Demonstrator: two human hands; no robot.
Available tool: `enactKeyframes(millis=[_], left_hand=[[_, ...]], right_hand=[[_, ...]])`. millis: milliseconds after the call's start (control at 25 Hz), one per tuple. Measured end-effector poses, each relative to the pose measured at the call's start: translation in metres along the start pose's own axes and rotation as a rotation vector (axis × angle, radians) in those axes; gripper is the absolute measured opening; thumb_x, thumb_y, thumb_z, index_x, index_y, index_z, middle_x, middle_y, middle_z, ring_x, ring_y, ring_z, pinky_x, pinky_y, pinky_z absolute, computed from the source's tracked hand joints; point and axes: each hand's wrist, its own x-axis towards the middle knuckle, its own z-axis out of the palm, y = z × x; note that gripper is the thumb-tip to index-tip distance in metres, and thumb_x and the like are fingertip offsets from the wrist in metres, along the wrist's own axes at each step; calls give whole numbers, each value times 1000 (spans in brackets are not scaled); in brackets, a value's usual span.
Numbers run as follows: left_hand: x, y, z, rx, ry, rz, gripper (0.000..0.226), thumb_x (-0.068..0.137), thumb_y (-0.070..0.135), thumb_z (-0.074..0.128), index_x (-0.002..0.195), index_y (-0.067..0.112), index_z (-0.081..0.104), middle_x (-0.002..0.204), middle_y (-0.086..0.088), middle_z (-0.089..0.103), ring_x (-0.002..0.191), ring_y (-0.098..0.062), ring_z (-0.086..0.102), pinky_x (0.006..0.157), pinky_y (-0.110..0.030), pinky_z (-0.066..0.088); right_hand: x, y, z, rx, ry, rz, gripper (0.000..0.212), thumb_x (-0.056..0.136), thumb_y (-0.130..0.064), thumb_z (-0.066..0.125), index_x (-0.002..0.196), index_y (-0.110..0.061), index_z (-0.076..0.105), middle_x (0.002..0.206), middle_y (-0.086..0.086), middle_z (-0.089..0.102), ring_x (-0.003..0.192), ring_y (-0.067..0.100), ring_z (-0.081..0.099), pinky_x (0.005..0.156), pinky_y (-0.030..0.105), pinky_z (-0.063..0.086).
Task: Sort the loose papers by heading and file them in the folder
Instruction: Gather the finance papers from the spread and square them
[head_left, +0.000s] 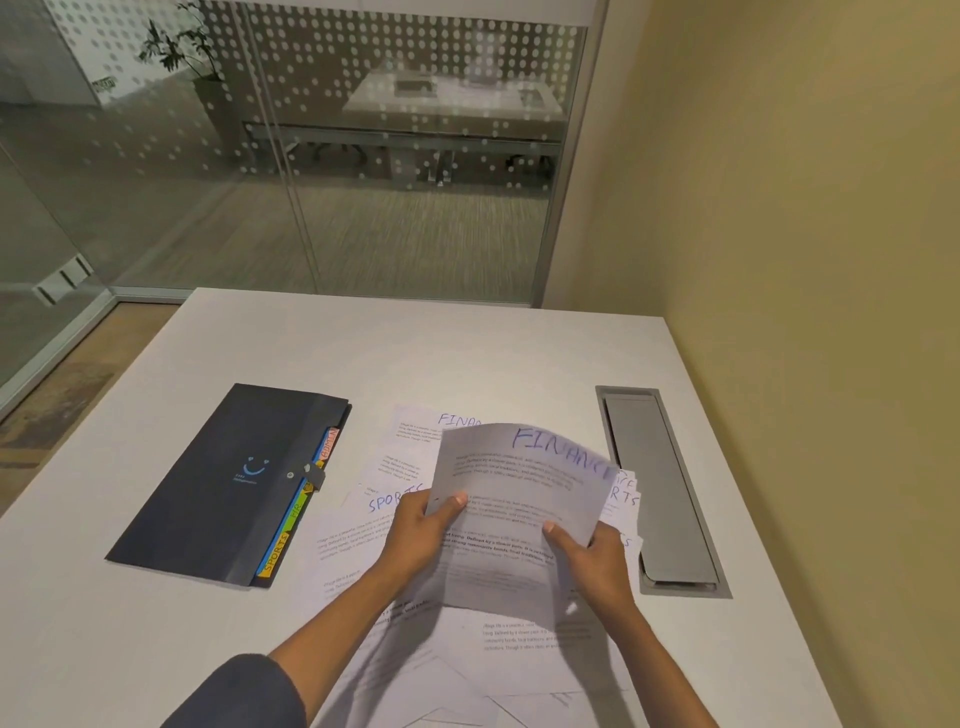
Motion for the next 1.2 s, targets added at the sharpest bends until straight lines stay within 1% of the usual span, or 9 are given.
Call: enactKeyframes(millis=[160, 280, 360, 480, 600, 680, 840, 1040, 1200], left_hand=[[18, 0, 3, -48, 61, -69, 10, 94, 16, 60, 96, 15, 70, 85, 1, 76, 78, -15, 73, 60, -20, 55], [36, 6, 8, -182, 108, -200, 11, 93, 12, 61, 99, 8, 69, 81, -1, 76, 74, -17, 73, 61, -26, 57], [50, 11, 15, -219, 107, -263, 19, 94, 9, 60, 109, 0, 64, 96, -5, 73, 83, -19, 69, 79, -29, 56], [75, 18, 18, -166, 91, -337, 24, 97, 22, 57, 113, 5, 61, 102, -6, 65, 88, -16, 62, 82, -22, 50], [116, 7, -1, -45, 132, -424, 35, 96, 39, 55, 99, 6, 64, 87, -10, 69, 63, -17, 62, 52, -21, 50], [146, -8, -19, 107, 200, -458, 36, 96, 34, 55, 102, 0, 64, 89, -13, 68, 65, -20, 64, 48, -21, 51], [189, -34, -54, 678, 293, -413, 41, 95, 39, 48, 110, 3, 64, 110, -14, 64, 107, -34, 60, 89, -38, 46], [227, -47, -67, 945, 303, -402, 51, 90, 45, 54, 116, 1, 57, 119, -18, 59, 110, -37, 56, 90, -41, 44], [246, -58, -48, 1042, 355, -474, 77, 82, 55, 64, 130, -1, 41, 137, -20, 37, 130, -35, 34, 101, -47, 37]], right_hand=[[0, 16, 6, -6, 22, 5, 26, 94, -18, 65, 118, -11, 68, 110, 1, 73, 99, 15, 69, 83, 26, 57], [2, 10, 9, 62, 18, 39, 23, 97, -19, 60, 118, -12, 66, 109, -2, 72, 96, 9, 68, 66, 11, 53], [9, 8, 9, 126, 38, 64, 20, 98, -17, 58, 116, -12, 66, 107, -2, 72, 94, 8, 68, 64, 10, 52], [25, 14, 7, 183, 84, 118, 22, 98, -21, 59, 118, -16, 67, 111, 0, 72, 99, 21, 70, 79, 33, 60], [42, 19, -7, 178, 130, 133, 27, 97, -25, 60, 123, -18, 65, 113, 0, 72, 99, 21, 71, 82, 41, 60], [52, 20, -20, 188, 159, 136, 27, 97, -25, 61, 123, -17, 65, 112, 1, 73, 97, 21, 72, 82, 42, 60], [65, 20, -40, 218, 192, 158, 23, 97, -18, 60, 119, -12, 67, 106, 1, 75, 95, 22, 73, 83, 40, 58], [80, 33, -45, 192, 244, 197, 21, 96, -17, 61, 115, -15, 69, 105, -1, 75, 97, 21, 72, 91, 44, 56], [82, 38, -38, 216, 245, 219, 23, 97, -17, 61, 119, -17, 68, 108, -4, 75, 97, 16, 72, 88, 37, 56]])
